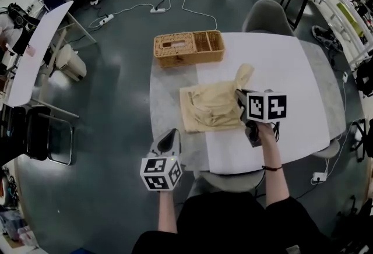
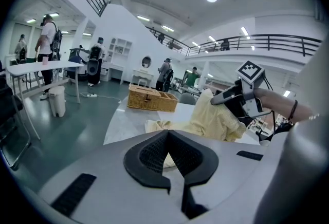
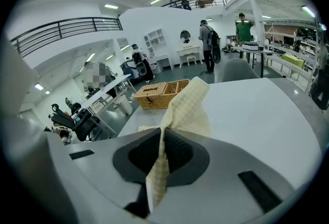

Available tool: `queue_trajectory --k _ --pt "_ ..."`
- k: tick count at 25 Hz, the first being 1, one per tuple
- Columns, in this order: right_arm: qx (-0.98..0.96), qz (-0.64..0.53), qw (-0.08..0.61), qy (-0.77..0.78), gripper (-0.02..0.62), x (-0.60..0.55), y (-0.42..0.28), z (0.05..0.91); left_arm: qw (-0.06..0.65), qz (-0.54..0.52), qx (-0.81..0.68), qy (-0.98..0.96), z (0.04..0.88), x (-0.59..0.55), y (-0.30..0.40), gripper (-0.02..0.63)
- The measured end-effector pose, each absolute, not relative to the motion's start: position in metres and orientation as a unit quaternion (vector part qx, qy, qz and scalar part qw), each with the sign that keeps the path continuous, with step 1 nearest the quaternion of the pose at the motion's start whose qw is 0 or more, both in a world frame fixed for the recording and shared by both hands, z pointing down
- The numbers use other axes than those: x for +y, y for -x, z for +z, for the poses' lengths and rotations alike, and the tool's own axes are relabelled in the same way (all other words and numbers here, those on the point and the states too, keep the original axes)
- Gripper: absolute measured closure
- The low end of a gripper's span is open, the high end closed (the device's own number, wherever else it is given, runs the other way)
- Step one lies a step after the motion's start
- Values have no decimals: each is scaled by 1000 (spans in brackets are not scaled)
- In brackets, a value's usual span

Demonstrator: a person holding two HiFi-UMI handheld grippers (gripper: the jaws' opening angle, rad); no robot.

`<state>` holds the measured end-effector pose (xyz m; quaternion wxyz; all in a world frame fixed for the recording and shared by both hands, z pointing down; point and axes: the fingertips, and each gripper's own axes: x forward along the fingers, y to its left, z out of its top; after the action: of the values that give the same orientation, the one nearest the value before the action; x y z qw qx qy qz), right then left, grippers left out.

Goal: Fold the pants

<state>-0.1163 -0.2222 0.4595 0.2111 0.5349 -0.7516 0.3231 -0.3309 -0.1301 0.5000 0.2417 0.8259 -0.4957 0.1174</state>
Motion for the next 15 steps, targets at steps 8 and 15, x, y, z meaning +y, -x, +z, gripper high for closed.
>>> queue_trajectory --k 8,15 --pt "-763 300 249 -515 569 -231 157 463 246 118 -506 -818 505 -132 348 598" --pt "-758 274 303 -509 569 -237 188 475 256 113 -511 -813 512 -134 359 598"
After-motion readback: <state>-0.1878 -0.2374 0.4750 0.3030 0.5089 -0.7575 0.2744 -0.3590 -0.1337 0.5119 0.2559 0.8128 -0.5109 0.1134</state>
